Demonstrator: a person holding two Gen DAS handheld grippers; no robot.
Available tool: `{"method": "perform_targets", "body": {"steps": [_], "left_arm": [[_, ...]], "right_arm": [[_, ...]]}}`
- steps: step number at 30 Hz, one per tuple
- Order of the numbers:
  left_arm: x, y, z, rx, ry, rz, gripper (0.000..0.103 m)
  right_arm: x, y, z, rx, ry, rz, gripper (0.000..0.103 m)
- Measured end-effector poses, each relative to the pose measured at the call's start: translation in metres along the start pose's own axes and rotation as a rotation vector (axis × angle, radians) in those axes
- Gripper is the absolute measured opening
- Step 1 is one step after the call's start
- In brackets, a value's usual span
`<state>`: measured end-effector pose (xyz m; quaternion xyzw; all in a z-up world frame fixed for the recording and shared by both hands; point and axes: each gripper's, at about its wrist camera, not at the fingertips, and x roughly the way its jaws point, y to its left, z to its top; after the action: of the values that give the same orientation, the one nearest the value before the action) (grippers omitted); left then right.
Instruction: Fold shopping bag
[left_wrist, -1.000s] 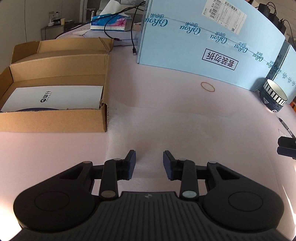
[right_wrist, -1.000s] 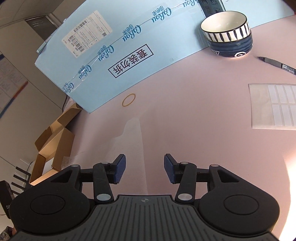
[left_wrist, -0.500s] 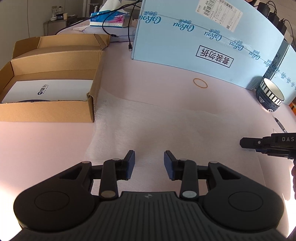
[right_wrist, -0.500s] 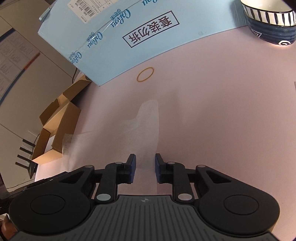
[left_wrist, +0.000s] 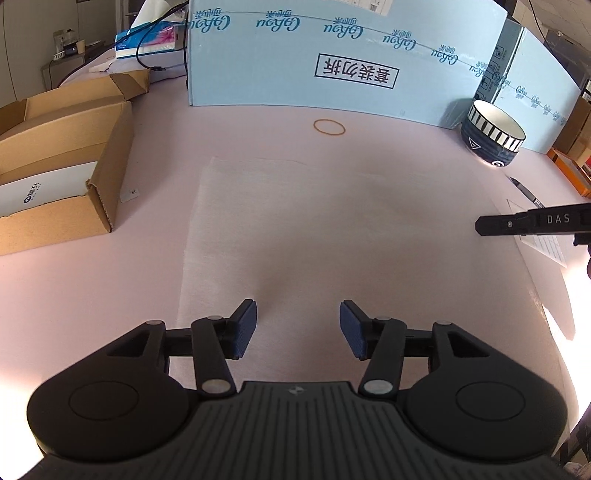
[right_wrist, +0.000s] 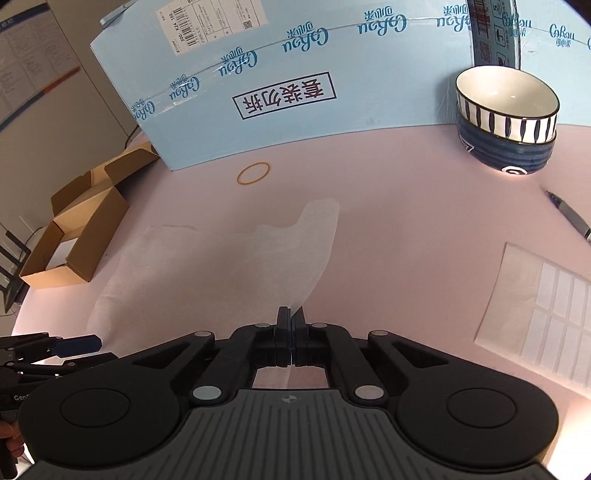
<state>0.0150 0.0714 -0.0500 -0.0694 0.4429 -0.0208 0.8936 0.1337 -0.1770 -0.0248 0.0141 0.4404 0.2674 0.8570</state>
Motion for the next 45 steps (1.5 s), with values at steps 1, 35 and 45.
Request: {"method": "perform_targets", "body": {"steps": [1,35,45], "left_arm": [[0.000,-0.004,-0.002,0.000,0.004,-0.008,0.047],[0.067,-0.152,0.105,0.325,-0.129,-0.348,0.029],[0.130,-0.186,0.103,0.463,-0.022,-0.256,0.023]], "right_arm": [[-0.001,-0.003,0.002,-0.006,-0.004,-0.009,0.000],[-0.049,0.029,-0.077,-0.034,-0.043,-0.077,0.004],[-0.055,0.015,-0.101,0.072,0.009,-0.066,0.004]]}}
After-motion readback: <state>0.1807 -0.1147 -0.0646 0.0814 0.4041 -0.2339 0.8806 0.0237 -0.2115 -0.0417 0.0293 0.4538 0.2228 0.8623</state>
